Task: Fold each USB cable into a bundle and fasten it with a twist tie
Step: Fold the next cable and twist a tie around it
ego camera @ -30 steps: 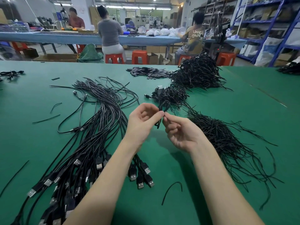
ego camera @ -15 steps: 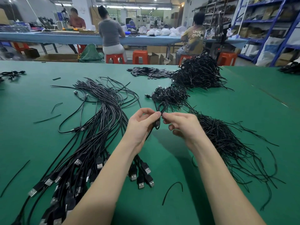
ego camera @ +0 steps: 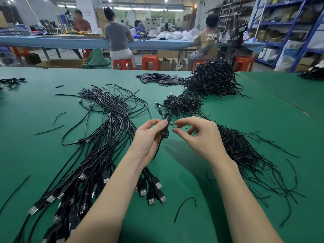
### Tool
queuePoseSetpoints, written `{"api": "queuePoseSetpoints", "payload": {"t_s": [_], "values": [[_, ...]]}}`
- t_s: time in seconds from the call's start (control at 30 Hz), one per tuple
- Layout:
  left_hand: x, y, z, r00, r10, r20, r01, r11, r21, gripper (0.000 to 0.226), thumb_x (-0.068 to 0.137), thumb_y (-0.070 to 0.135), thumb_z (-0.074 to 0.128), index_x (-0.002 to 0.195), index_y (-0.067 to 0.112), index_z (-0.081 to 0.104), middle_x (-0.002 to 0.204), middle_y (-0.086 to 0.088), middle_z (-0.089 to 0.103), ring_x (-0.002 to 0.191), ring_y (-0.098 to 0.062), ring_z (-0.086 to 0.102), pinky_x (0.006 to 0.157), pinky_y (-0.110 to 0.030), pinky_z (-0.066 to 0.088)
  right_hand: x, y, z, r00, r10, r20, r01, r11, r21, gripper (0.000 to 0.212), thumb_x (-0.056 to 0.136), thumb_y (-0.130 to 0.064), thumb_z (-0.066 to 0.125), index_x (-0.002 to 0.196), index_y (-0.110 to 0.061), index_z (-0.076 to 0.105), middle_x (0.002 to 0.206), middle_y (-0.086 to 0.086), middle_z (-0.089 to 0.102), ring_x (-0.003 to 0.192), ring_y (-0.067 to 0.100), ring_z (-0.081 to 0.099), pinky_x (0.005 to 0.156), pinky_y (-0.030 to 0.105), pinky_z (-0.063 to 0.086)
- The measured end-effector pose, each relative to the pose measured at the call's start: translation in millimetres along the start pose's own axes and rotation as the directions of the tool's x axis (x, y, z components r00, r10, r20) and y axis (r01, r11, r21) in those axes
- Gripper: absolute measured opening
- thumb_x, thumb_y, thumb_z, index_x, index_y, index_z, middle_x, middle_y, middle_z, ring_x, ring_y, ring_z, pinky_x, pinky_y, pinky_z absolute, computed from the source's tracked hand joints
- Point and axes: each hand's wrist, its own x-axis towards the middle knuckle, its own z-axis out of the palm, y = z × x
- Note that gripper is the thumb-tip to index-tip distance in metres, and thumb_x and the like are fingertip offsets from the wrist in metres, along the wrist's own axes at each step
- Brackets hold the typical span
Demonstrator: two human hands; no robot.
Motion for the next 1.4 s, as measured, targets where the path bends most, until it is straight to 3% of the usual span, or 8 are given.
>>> {"api": "queuePoseSetpoints", "payload": {"t_s": [0.17,0.3,0.47,0.6,0.83,0.97,1.13,1.4], "values": [[-1.4,-0.9,-1.0,1.0,0.013,0.025,-0.015,0.998,0.068,0.013,0.085,0.007,0.074,0.086,0.013,0.062,0.074,-0.002,0.066,0.064,-0.011,0.057,0.067,-0.021,0.046,3.5,-3.9,6.6,0.924,0.356,0.139,-0.382,0.868,0.316,0.015,0.094,-0.024,0.071,0.079,-0.021,0.074,0.07,-0.01,0.071,0.053,0.007,0.057,0.05,0.018,0.042],[-2.5,-3.2,1.0,0.999,0.026,0.035,-0.03,0.994,0.107,0.014,0.086,0.007,0.074,0.087,0.012,0.061,0.072,-0.002,0.066,0.064,-0.011,0.057,0.068,-0.022,0.045,7.3,-15.9,5.1,0.553,0.571,0.606,-0.802,0.166,0.574,0.021,0.096,-0.014,0.06,0.075,-0.016,0.059,0.065,-0.004,0.06,0.047,0.005,0.049,0.036,0.013,0.028],[-0.5,-5.2,-1.6,1.0,0.009,-0.013,-0.007,0.993,0.115,0.014,0.085,0.006,0.074,0.084,0.012,0.062,0.072,-0.003,0.065,0.064,-0.013,0.054,0.066,-0.024,0.042,4.1,-12.2,0.8,0.781,0.531,0.33,-0.623,0.619,0.478,0.013,0.098,-0.027,0.064,0.095,-0.018,0.073,0.085,-0.007,0.073,0.054,0.01,0.06,0.047,0.018,0.043],[1.4,-5.8,-1.9,0.999,-0.021,-0.027,0.023,0.998,0.055,0.013,0.084,0.005,0.074,0.082,0.012,0.063,0.074,-0.004,0.068,0.063,-0.011,0.059,0.062,-0.019,0.05,-2.5,0.6,-1.4,0.994,0.102,0.046,-0.104,0.992,0.063,0.015,0.087,-0.026,0.076,0.098,-0.034,0.069,0.092,-0.018,0.07,0.062,0.009,0.064,0.067,0.023,0.051],[3.2,-5.4,-5.7,0.997,-0.075,-0.03,0.076,0.996,0.039,0.012,0.084,0.008,0.074,0.08,0.013,0.065,0.08,-0.008,0.068,0.064,-0.011,0.061,0.06,-0.021,0.052,-5.4,7.3,6.6,0.997,-0.064,-0.037,0.063,0.998,-0.022,0.01,0.085,-0.03,0.08,0.093,-0.034,0.075,0.09,-0.022,0.07,0.064,0.011,0.064,0.061,0.02,0.042],[2.8,-6.6,-6.3,0.998,-0.067,-0.012,0.067,0.996,0.061,0.013,0.082,0.012,0.077,0.081,0.015,0.064,0.081,-0.005,0.069,0.068,-0.012,0.06,0.07,-0.025,0.05,-5.2,5.6,10.9,0.982,0.186,-0.03,-0.176,0.961,0.212,0.003,0.083,-0.027,0.082,0.082,-0.028,0.08,0.079,-0.017,0.074,0.059,0.004,0.062,0.06,0.015,0.046],[-2.5,-11.7,-3.1,0.996,0.083,0.016,-0.085,0.964,0.251,0.015,0.085,0.02,0.076,0.083,0.022,0.062,0.075,0.007,0.066,0.069,-0.005,0.058,0.067,-0.022,0.044,-1.6,-7.8,16.1,0.623,0.627,0.468,-0.718,0.219,0.661,0.01,0.08,-0.019,0.081,0.078,-0.016,0.072,0.068,-0.005,0.068,0.049,0.003,0.052,0.047,0.014,0.04],[4.5,-18.1,-2.2,0.994,0.075,-0.076,-0.048,0.952,0.301,0.018,0.087,0.013,0.075,0.1,0.014,0.062,0.082,0.005,0.073,0.076,-0.009,0.065,0.068,-0.024,0.051,-7.2,-10.0,34.2,0.687,0.681,0.253,-0.652,0.423,0.63,0.027,0.095,-0.043,0.068,0.095,-0.017,0.075,0.078,-0.006,0.075,0.049,0.008,0.056,0.045,0.016,0.041]]}}
